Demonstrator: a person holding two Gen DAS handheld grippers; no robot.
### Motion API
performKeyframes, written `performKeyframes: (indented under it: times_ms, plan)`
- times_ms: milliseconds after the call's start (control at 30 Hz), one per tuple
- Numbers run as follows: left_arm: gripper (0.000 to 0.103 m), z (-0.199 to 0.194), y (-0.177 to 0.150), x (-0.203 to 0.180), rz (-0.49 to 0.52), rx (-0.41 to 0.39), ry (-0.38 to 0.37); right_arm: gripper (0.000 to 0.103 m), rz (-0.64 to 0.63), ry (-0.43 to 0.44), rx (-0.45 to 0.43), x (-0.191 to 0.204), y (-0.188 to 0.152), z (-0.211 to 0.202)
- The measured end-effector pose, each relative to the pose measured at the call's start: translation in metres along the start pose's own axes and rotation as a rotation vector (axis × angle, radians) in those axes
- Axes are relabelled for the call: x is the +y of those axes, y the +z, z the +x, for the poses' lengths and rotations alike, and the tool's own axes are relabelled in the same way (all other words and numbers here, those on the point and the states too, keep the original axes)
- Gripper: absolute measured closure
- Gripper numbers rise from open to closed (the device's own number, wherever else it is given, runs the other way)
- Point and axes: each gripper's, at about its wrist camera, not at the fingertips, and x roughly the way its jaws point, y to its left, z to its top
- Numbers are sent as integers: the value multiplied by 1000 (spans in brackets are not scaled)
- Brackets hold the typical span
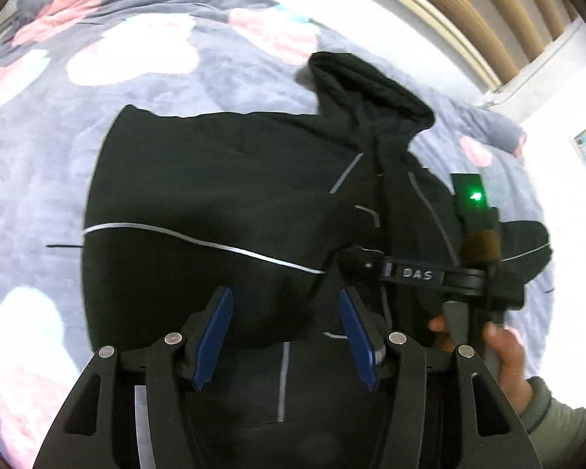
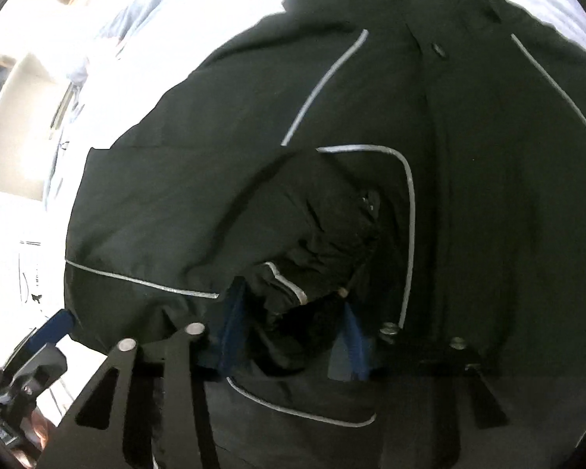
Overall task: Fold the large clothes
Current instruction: 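Fold the held sleeve across the jacket body with the left gripper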
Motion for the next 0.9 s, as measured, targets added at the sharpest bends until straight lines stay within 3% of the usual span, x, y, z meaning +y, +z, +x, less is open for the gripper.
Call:
performKeyframes:
  times_ms: [133,233,400,500,567,667,900]
  plan:
    - [45,1,4,-2,13,-19,45,70,-95,-46,-98,15,-5,-36]
    - [45,-1,13,-8,29,-42,61,71,-104,-66,-188,9,-3,-80]
    - [45,1,27,-24,76,-73,54,71,-103,-239,-349,-26,-3,-158]
    - [45,19,36,-38,95,-66,33,71,-72,-353,-398,-59,-3,-188]
    - [45,34,39,-48,104,-51,15,71,-30,-423,-399,-87,-3,-195]
    - [45,64,41,-61,121,-7,-7,71,74,-440,-342,-135,-5,-183]
    - [45,150,39,-65,146,122,134,70,190,-418,-166,-211,-19,-109]
